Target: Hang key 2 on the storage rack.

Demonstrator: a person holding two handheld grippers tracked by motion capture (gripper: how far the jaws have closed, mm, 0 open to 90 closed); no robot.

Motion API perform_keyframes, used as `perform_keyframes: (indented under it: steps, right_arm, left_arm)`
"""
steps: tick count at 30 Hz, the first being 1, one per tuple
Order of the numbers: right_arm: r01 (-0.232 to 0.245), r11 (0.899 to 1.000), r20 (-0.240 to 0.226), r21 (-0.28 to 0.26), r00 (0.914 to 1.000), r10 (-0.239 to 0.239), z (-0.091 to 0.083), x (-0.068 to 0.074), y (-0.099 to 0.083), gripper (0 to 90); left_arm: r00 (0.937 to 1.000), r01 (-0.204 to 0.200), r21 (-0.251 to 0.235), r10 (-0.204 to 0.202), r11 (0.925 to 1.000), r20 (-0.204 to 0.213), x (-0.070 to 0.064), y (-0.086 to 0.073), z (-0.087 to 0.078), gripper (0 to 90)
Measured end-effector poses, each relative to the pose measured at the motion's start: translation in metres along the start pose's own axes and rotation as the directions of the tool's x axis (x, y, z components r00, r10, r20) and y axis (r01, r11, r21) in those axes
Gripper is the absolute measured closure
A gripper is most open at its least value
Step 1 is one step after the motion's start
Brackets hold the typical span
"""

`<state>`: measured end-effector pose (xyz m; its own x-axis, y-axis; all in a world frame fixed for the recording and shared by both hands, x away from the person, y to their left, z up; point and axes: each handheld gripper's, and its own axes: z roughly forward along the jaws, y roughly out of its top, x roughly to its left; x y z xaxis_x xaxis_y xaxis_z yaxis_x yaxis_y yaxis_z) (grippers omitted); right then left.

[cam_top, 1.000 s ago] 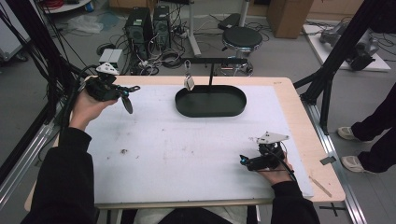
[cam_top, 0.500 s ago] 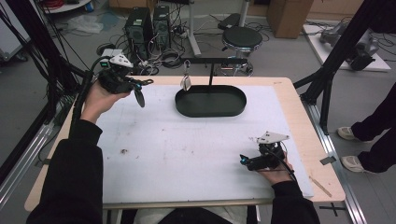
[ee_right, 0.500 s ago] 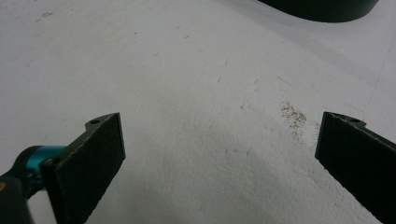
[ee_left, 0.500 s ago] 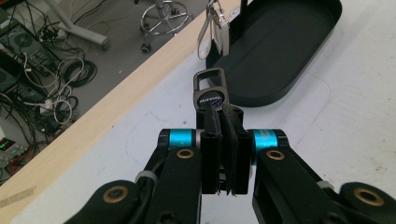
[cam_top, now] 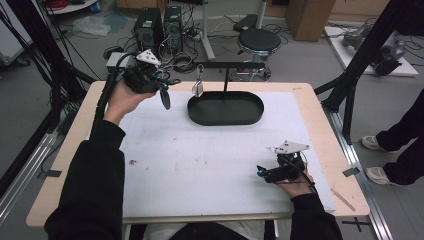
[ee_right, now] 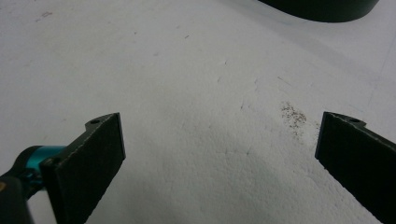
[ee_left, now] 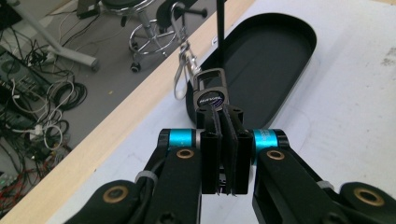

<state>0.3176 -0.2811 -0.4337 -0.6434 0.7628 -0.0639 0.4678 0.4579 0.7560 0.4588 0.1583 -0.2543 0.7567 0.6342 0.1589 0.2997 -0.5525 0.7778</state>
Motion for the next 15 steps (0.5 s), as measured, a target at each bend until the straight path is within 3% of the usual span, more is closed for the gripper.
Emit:
perform_keyframes:
  steps: [15]
  right_arm:
    - [-0.003,1.0,-0.003,0.001,1.0,0.003,0.0,0.0,0.0,0.7]
  left_arm:
    - [0.9989,-0.034,-0.034,0.035,0.9988,0.031,-0.017,0.038,0.029,85.7]
